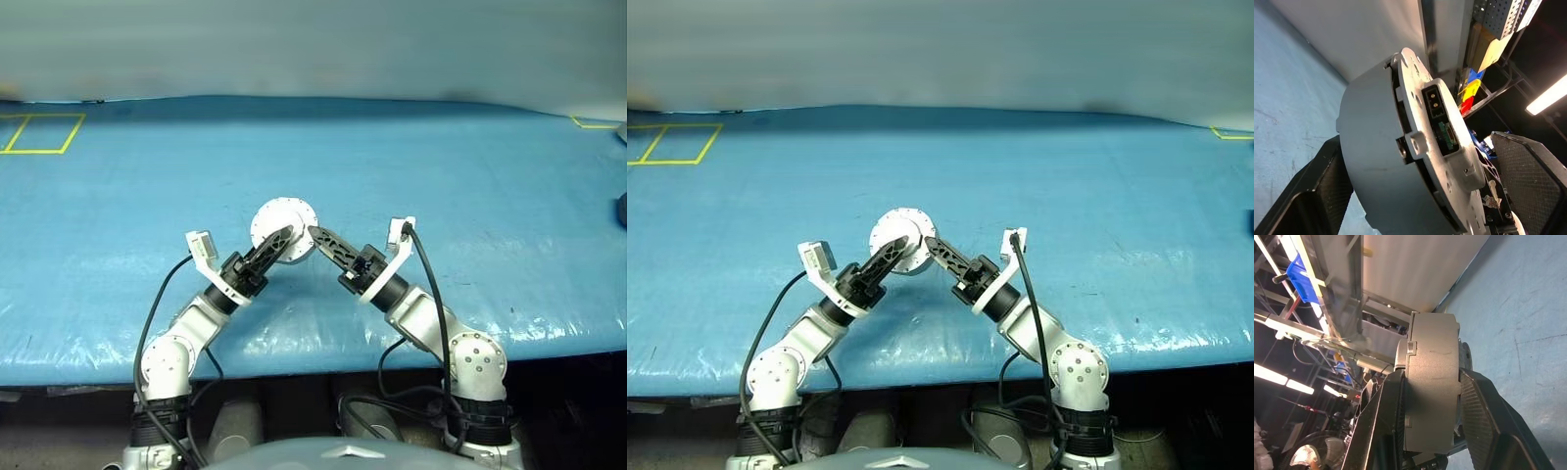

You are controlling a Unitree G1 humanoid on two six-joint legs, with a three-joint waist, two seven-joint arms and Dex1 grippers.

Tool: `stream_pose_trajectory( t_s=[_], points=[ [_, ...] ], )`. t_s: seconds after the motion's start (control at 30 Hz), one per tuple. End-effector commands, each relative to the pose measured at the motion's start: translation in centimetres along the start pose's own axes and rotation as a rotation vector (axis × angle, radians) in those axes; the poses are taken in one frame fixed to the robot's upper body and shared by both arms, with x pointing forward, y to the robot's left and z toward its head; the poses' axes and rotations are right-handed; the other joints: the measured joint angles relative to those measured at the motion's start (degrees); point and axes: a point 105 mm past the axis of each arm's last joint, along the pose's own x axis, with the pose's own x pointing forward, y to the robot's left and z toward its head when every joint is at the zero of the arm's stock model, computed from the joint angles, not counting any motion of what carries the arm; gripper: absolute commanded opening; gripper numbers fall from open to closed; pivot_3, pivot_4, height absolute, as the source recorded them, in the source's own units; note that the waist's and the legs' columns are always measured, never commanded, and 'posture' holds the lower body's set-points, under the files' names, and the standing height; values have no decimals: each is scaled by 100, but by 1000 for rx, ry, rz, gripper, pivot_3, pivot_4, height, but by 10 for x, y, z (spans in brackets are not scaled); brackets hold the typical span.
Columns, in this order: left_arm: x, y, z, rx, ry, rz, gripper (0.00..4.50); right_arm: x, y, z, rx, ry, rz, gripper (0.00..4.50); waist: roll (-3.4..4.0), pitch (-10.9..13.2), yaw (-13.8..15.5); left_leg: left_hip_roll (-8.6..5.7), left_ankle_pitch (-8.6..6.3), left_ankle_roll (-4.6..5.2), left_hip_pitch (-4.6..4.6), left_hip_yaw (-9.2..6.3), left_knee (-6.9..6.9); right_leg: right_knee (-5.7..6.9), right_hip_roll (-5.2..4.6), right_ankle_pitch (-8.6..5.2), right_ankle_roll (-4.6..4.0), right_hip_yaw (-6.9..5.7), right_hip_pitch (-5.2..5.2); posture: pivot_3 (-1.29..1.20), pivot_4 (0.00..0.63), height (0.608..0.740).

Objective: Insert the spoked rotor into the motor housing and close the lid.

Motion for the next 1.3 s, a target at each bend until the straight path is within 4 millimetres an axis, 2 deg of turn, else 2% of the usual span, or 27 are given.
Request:
stream_pose_trajectory(
  t_s=[0.03,0.13,0.27,0.37,0.5,0.53,0.73,0.83,0.97,1.03,1.1,1.3],
  points=[
    [4,-2,7,-79,-52,-18,4489,4,25,7,-18,-32,105,1324,-1,0,6,0,0,0,0,0,2,0,-1,1,1,0,1,0,150,740],
    [4,-4,6,-85,-40,-26,4489,4,24,8,-12,-39,100,1324,0,0,-3,-1,0,1,0,0,5,0,-1,2,3,0,4,0,150,740],
    [7,3,-1,-69,10,41,3322,6,21,8,3,-42,88,1324,-1,0,3,0,0,0,1,-2,5,0,0,2,3,0,4,0,150,740],
    [7,-2,-3,-58,25,11,3322,7,20,8,8,-44,79,1324,0,0,4,-2,0,0,0,-1,7,0,-1,3,4,0,5,0,150,740],
    [8,-4,-3,-75,28,17,2738,8,17,8,18,-48,66,1324,0,0,3,-2,0,0,0,-2,6,0,-1,3,4,0,5,0,150,740],
    [8,-3,-3,-81,34,30,2690,8,16,8,21,-49,60,1324,0,-1,3,-2,0,0,0,-2,6,0,-1,3,4,0,5,0,150,740],
    [9,-25,-5,-109,69,-94,2655,10,10,8,28,-64,18,1324,0,0,-3,-1,0,0,1,-2,6,0,0,3,4,-1,5,0,150,740],
    [8,-16,-18,-94,194,-25,2634,12,10,7,38,-60,15,1324,0,-1,-1,-1,0,0,1,-3,7,1,-1,3,4,-1,5,0,150,740],
    [3,-21,-26,-100,298,-51,2634,14,7,8,42,-65,-2,1324,0,-1,-3,-2,0,0,2,-3,7,1,-1,3,4,-1,6,0,150,740],
    [0,-17,-32,-104,381,-28,2634,16,6,9,45,-66,-3,1324,0,-1,-2,-2,0,0,0,-3,7,1,-1,3,4,-2,5,0,150,740],
    [-1,-12,-32,-95,421,-4,2634,18,7,9,46,-66,-2,1324,1,-1,2,-2,0,0,1,-4,7,2,-1,3,4,-3,5,0,150,740],
    [4,-10,-22,-98,391,-10,2634,19,8,7,42,-59,8,1324,1,-1,-7,-2,0,0,1,-4,6,1,-2,3,4,-4,5,0,150,740]
  ],
)
